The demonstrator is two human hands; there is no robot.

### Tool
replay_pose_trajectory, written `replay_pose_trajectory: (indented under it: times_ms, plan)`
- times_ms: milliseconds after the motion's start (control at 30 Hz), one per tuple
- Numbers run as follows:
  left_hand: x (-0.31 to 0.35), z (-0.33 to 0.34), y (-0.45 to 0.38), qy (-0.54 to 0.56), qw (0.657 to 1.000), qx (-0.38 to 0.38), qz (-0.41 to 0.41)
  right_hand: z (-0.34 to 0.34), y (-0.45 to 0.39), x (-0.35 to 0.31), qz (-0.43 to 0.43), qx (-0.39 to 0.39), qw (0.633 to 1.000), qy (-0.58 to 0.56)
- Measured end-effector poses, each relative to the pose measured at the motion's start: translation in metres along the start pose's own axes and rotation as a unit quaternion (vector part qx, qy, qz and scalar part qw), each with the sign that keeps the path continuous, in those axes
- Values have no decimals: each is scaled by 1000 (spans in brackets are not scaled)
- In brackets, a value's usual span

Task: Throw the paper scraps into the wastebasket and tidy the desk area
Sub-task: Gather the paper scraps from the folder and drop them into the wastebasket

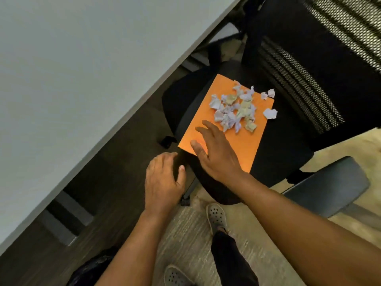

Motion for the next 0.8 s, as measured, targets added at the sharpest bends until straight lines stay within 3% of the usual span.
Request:
replay_pose_trajectory:
  times_ms: [333, 600, 800]
  plan:
    - [45, 93, -128, -41, 989, -145, 15, -11, -59, 162, 145, 9, 987, 65]
    - [44, 154, -201, -143, 966, -184, 113, 14, -89, 202, 120, -50, 988, 85]
    - [37, 170, -194, -126, 964, -174, 155, 24, -92, 199, 76, 9, 992, 101]
Point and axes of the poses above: each hand's wrist, its own y-axis away from the middle knuckle, its own z-axis out of the palm, x = y × z, the point moved 1 cm from there along -y, towards the middle knuckle, and after that the axes turned 11 degrees about y, right-handed, at the moved point
